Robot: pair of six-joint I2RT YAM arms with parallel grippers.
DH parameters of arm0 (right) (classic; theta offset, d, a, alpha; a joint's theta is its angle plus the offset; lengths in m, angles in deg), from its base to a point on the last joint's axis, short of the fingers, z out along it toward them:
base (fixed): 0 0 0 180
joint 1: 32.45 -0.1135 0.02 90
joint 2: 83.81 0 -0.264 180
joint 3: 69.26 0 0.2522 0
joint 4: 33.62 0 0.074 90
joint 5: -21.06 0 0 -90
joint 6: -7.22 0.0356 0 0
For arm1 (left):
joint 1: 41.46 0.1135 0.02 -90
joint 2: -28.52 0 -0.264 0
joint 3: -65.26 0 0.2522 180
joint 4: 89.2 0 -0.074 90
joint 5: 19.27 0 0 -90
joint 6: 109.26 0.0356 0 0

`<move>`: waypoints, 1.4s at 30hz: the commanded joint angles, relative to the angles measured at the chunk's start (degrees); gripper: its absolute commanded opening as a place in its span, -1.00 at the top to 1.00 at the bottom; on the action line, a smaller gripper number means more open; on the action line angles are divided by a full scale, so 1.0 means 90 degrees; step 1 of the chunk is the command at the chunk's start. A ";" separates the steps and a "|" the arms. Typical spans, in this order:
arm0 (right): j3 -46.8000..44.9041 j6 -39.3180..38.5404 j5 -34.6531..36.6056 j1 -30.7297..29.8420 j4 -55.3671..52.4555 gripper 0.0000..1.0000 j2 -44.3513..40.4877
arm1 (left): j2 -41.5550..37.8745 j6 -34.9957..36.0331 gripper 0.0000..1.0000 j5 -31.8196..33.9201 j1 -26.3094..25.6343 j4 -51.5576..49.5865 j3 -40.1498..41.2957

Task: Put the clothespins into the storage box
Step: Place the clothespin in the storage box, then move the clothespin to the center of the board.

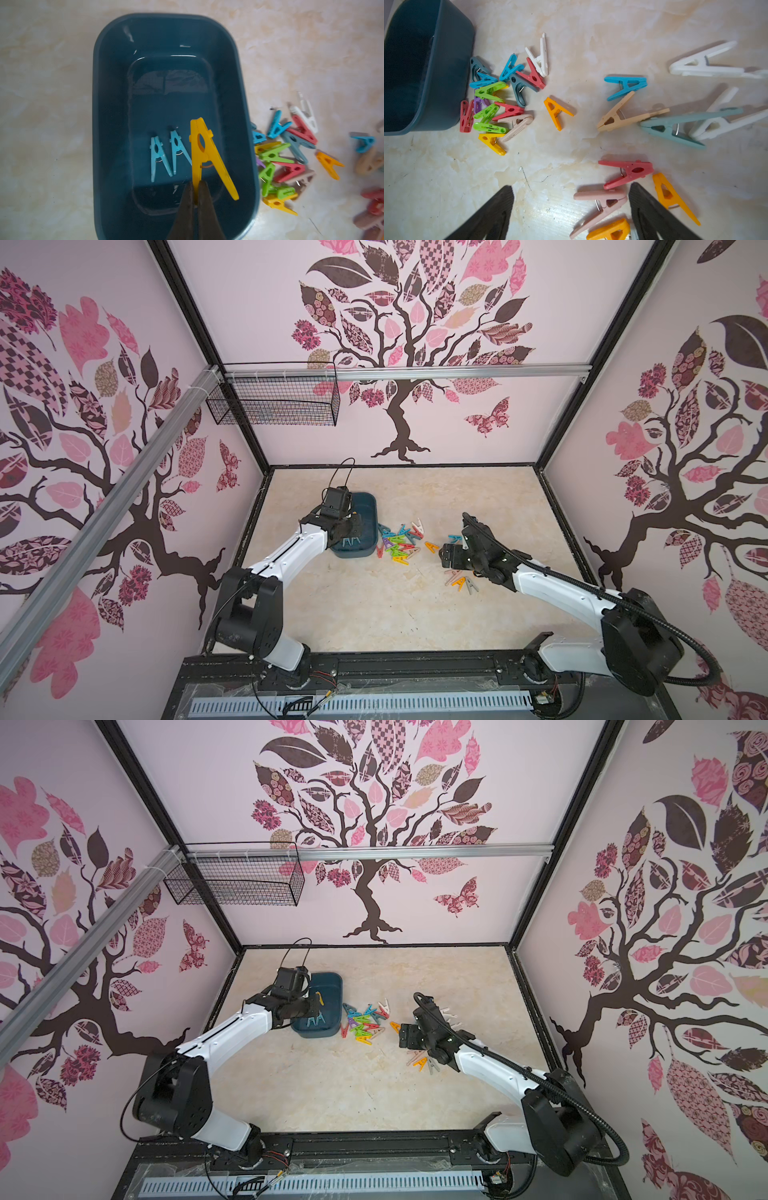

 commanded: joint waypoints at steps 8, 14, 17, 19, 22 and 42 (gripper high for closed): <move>0.0163 -0.0039 -0.0144 -0.0058 -0.0391 -0.75 0.0212 | 0.0225 0.0001 0.42 0.0436 0.0032 -0.0197 -0.0626; 0.0177 -0.0046 0.0015 -0.0063 -0.0720 -0.67 0.0225 | -0.0598 0.0093 0.34 0.0372 -0.0511 -0.0344 -0.0188; 0.0151 0.0165 0.0288 -0.0055 -0.1115 -0.65 0.0169 | -0.1074 0.0163 0.31 0.0241 -0.1126 -0.0255 0.0190; 0.0138 0.0298 0.0282 -0.0062 -0.1427 -0.62 0.0106 | -0.1329 0.0061 0.29 0.0092 -0.1454 -0.0222 0.0448; -0.0038 0.0627 0.0099 -0.0070 -0.1689 -0.53 -0.0058 | -0.1673 -0.0202 0.28 -0.0113 -0.1833 0.0006 0.0899; 0.0121 0.0962 0.0330 -0.0103 -0.0866 0.03 0.0890 | -0.2112 -0.0341 0.02 -0.0095 -0.2985 0.0814 0.2305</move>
